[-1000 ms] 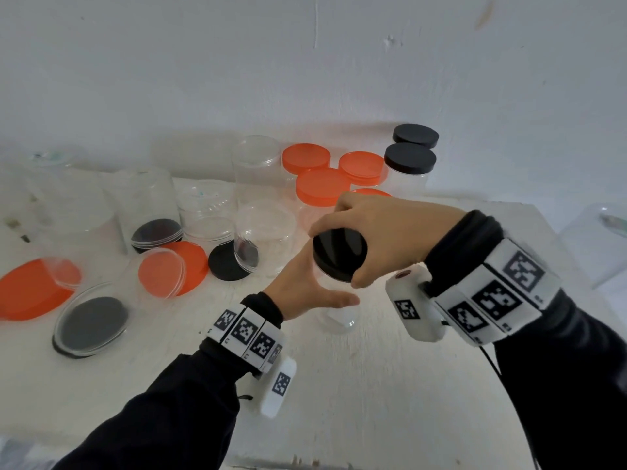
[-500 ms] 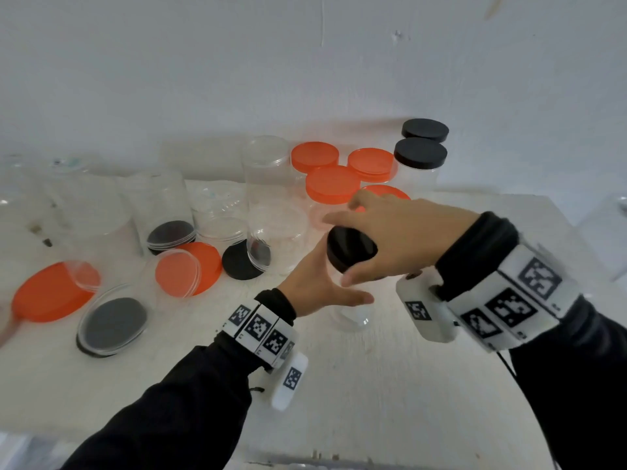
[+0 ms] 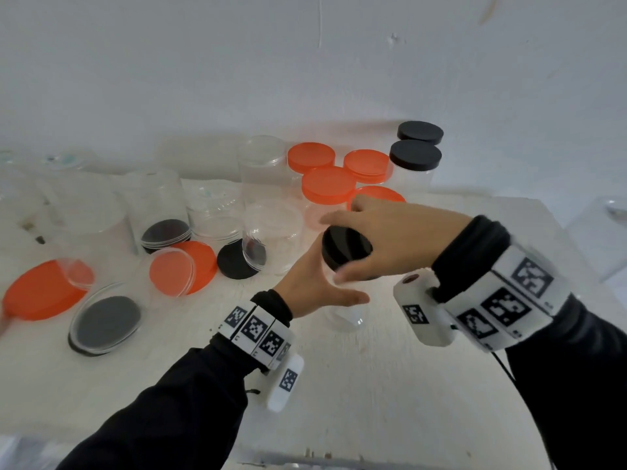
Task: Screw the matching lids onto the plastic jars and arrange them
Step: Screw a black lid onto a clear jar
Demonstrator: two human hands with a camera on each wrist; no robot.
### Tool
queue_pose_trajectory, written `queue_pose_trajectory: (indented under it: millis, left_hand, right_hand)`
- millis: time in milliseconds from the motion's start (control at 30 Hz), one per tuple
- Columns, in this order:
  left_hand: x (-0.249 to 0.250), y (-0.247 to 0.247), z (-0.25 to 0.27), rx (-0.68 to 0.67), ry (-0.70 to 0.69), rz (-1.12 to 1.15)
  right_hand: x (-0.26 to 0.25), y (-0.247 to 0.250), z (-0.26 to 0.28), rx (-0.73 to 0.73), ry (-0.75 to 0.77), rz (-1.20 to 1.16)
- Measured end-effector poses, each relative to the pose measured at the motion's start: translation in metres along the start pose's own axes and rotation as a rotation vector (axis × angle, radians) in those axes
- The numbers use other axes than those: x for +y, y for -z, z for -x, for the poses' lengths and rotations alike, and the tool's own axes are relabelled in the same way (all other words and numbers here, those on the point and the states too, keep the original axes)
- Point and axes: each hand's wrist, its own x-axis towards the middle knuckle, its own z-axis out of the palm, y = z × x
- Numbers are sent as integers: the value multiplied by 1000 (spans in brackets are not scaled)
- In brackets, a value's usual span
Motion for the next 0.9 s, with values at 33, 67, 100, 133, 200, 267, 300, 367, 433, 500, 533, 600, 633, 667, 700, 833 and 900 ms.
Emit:
queue_pose_trajectory:
  millis: [33,67,100,133,200,267,300,367,433,500,533,600,633,667,700,833,900]
  left_hand:
    - [1,0,1,1,1,-13]
    - [1,0,1,1,1,-27]
    - [2,0,1,0,1,-35]
    - [2,0,2,2,0,-39]
    - [3,0,2,10,-7,-36]
    - [4,0,2,8,-14,-19]
    - [3,0,1,6,-17,-13]
    - [3,-1,2,6,-19,-11]
    - [3,-2,3,-3,-7,-4]
    - [3,-2,3,8,0,-4]
    - [4,-2,3,15,4,-15]
    - [5,-2,4,21,9,-36]
    - [5,-3,4,22,7,-44]
    - [6,-3,5,24,3,-47]
    - [6,-3,5,30,0,-43]
    - [6,-3,5,10,-2,-33]
    - [6,-1,4,-18,8,-30]
  right_hand:
    - [2,3,2,-77,41,-59]
    - [3,5,4,-104,71,-78]
    - [5,6,4,-86,85,-75]
    - [5,5,3,-44,83,-66]
    - [3,2,1,47,53,-29]
    - [-2,-4,0,165,5,28]
    - [-4,-7,-1,223,-23,53]
    - [-6,-11,0,281,-66,131]
    - [-3,-11,2,216,-57,184]
    - [2,-4,6,32,21,92]
    - [4,1,7,-46,70,18]
    - [5,4,7,-77,129,-47]
    - [4,3,6,-39,129,-48]
    - [3,1,5,13,116,-38]
    - [2,0,4,69,99,-14]
    - [-5,-5,1,222,45,68]
    - [-4,-4,1,240,34,76]
